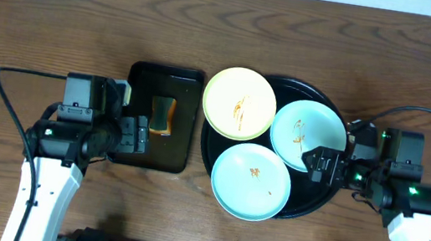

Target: Clean dirty plates on tray and stack at the side

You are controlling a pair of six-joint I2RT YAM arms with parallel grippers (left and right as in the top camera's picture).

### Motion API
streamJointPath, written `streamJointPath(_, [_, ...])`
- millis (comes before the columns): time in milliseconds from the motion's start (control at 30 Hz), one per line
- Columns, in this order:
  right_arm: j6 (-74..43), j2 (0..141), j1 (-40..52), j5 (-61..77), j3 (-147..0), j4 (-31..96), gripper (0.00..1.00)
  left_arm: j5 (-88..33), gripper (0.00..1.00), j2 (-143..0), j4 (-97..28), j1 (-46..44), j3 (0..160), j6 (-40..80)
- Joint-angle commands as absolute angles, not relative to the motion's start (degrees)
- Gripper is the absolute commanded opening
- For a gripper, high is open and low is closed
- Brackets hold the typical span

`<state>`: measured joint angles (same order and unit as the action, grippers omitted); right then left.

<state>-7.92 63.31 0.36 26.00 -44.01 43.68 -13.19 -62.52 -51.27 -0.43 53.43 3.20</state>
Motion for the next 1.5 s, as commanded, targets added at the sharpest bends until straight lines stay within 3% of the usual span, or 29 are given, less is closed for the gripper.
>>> streamJointPath(0, [-7.25, 64.10, 0.84, 31.11, -45.30, 43.51, 0.92, -16.56, 0.86, -62.26, -51.13, -0.19, 54.78, 4.64])
streamJointPath(333, [-7.88, 64.20, 0.84, 30.79, -45.08, 46.13, 0.85, -16.47, 0.85, -64.47, -35.97, -0.45, 54.72, 5.93])
streamJointPath(633, [-7.92, 64.40, 0.84, 30.04, -44.88, 45.89, 0.80, -11.68, 0.80, -78.32, -27.09, -5.91, 54.72, 5.67])
streamJointPath(1033, [-7.92, 64.42, 0.84, 29.82, -44.88, 45.91, 0.79, -4.86, 0.74, -95.66, -22.96, -9.37, 54.72, 5.69])
streamJointPath(1267, [-8.23, 64.42, 0.84, 29.02, -44.88, 45.91, 0.73, -5.13, 0.56, -98.87, -21.63, -9.37, 54.72, 5.72])
streamJointPath(1467, [-8.32, 64.42, 0.84, 28.27, -44.88, 45.89, 0.72, -5.04, 0.60, -98.78, -20.14, -9.34, 54.72, 5.69])
